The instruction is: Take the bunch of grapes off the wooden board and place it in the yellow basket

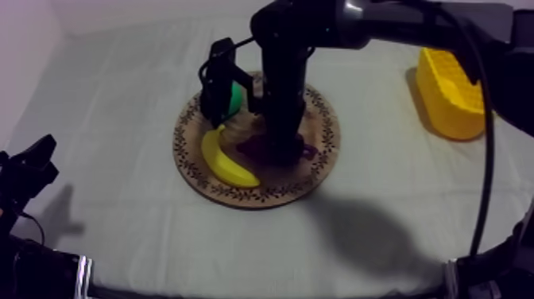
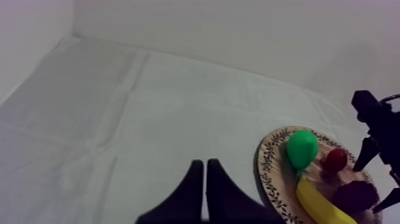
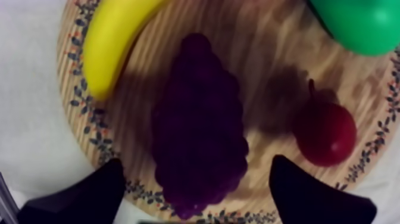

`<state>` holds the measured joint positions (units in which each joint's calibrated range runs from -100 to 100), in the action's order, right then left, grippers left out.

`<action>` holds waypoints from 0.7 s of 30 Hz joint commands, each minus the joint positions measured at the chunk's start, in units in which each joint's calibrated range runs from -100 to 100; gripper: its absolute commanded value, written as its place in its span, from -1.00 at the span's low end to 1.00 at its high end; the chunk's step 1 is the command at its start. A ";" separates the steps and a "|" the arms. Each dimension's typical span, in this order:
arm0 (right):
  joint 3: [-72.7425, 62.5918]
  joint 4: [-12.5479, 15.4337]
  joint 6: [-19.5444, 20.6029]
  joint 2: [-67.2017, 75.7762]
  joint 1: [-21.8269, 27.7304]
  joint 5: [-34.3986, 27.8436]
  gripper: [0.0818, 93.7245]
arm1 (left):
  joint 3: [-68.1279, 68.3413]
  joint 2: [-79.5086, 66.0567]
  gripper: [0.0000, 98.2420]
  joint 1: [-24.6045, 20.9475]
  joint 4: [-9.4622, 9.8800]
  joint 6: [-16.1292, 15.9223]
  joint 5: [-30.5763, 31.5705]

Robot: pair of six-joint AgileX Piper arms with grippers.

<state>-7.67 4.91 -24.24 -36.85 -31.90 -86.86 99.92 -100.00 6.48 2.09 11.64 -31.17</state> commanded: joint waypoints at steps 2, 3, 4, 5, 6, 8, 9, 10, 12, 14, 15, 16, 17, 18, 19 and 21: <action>-1.36 -0.32 0.28 -2.22 0.03 -0.19 0.95 | -0.03 0.00 -1.00 0.00 0.03 0.01 0.05; -1.84 -0.43 0.37 -2.93 0.01 -0.16 0.94 | -0.03 0.00 -1.00 0.00 0.03 0.01 0.05; -2.30 -0.52 0.46 -3.62 0.00 -0.08 0.93 | -0.03 0.00 -1.00 0.00 0.03 0.01 0.05; -2.76 -0.61 0.57 -4.29 -0.01 -0.01 0.90 | -0.03 0.00 -1.00 0.00 0.03 0.01 0.05; -3.25 -0.72 0.69 -4.94 -0.02 0.04 0.87 | -0.03 0.00 -1.00 0.00 0.03 0.01 0.05; -4.38 -0.93 0.91 -6.20 -0.03 0.00 0.79 | -0.03 0.00 -1.00 0.00 0.03 0.01 0.05; -4.92 -1.02 1.00 -6.78 -0.03 -0.07 0.73 | -0.03 0.00 -1.00 0.00 0.03 0.01 0.05; -5.46 -1.09 1.07 -7.32 -0.03 -0.17 0.65 | -0.03 0.00 -1.00 0.00 0.03 0.01 0.05; -6.25 -1.20 1.10 -8.13 -0.03 -0.28 0.45 | -0.03 0.00 -1.00 0.00 0.03 0.01 0.05; -6.72 -1.26 0.99 -8.57 0.01 -0.34 0.24 | -0.03 0.00 -1.00 0.00 0.03 0.01 0.05; -6.86 -1.27 0.87 -8.64 0.04 -0.36 0.14 | -0.03 0.00 -1.00 0.00 0.03 0.01 0.05; -6.95 -1.29 0.75 -8.62 0.06 -0.37 0.05 | -0.03 0.00 -1.00 0.00 0.03 0.01 0.05; -6.99 -1.30 0.58 -8.48 0.10 -0.43 -0.04 | -0.03 0.00 -1.00 0.00 0.03 0.01 0.05; -6.98 -1.30 0.45 -8.22 0.15 -0.49 -0.12 | -0.03 0.00 -1.00 0.00 0.03 0.01 0.05; -6.94 -1.31 0.39 -7.89 0.19 -0.53 -0.17 | -0.03 0.00 -1.00 0.00 0.03 0.01 0.05; -6.64 -1.29 0.28 -6.92 0.32 -0.59 -0.23 | -0.03 0.00 -1.00 0.00 0.03 0.01 0.05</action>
<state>-14.52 3.54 -23.88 -44.33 -31.65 -87.42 99.92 -100.00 6.48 2.09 11.64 -31.17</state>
